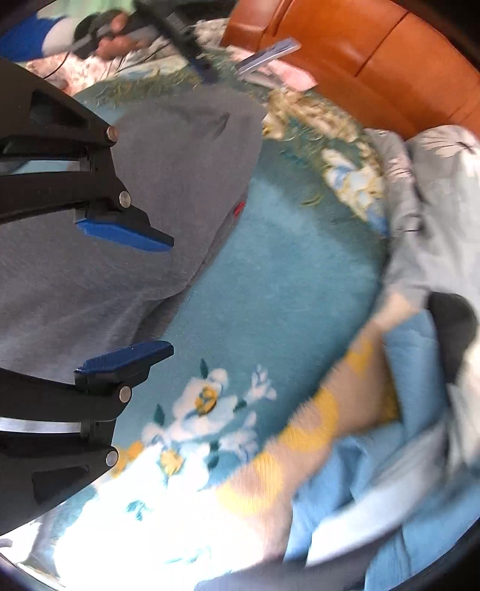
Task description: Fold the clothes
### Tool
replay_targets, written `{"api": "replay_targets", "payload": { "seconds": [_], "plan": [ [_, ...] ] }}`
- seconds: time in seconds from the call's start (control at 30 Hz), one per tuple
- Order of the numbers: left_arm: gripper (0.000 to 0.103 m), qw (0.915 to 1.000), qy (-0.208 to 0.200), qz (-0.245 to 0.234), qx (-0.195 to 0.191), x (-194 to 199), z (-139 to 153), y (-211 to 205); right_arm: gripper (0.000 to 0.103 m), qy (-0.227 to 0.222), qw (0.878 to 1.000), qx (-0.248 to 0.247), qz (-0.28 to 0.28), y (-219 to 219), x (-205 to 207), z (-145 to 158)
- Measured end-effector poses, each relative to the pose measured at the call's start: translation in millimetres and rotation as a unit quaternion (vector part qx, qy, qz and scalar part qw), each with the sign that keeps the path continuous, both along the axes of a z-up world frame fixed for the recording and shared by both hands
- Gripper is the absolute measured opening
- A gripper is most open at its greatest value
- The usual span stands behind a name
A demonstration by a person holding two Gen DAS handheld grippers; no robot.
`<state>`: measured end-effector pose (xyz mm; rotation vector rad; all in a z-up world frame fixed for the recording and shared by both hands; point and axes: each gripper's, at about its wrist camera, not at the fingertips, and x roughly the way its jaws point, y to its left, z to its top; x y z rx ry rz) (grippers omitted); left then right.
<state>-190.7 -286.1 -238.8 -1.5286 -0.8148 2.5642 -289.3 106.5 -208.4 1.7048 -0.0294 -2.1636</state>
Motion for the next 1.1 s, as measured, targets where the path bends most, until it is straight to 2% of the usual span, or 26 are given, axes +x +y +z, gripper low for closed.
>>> {"api": "replay_targets", "payload": {
  "seconds": [0.2,0.4,0.47,0.57,0.6,0.63,0.7,0.83,0.97,1.1],
  "plan": [
    [0.06,0.9939,-0.048,0.032,0.094,18.4,-38.8,-11.2,0.055,0.009,0.998,0.004,-0.062,33.2,41.0,29.9],
    [0.06,0.9786,-0.067,0.054,0.187,15.7,-67.7,-6.1,0.055,0.004,0.991,0.004,-0.136,88.6,93.8,45.9],
    [0.06,0.9747,-0.069,0.068,0.202,12.3,-72.1,-4.7,0.055,0.004,0.985,0.0,-0.171,109.7,110.3,50.6],
    [0.057,0.9751,-0.078,0.084,0.19,9.6,-71.1,-4.2,0.055,0.009,0.973,-0.016,-0.229,150.9,139.2,59.3],
    [0.048,0.9753,-0.082,0.089,0.185,8.7,-70.5,-4.1,0.055,0.009,0.968,-0.019,-0.249,166.4,150.6,59.4],
    [0.041,0.9755,-0.085,0.094,0.18,7.9,-70.0,-4.0,0.055,0.009,0.963,-0.022,-0.27,181.8,162.0,59.6],
    [0.035,0.9755,-0.092,0.105,0.17,6.2,-68.9,-3.8,0.055,0.009,0.95,-0.028,-0.31,212.7,184.7,60.0],
    [0.034,0.9702,-0.111,0.127,0.174,4.0,-68.3,-6.1,0.055,0.007,0.918,-0.043,-0.394,273.0,232.6,54.4],
    [0.034,0.9681,-0.127,0.135,0.168,1.8,-65.4,-4.4,0.055,0.011,0.872,-0.077,-0.483,333.0,279.1,33.2],
    [0.035,0.965,-0.145,0.149,0.16,-0.4,-62.4,-1.7,0.055,0.015,0.828,-0.111,-0.549,378.8,310.3,3.7]
  ]
}}
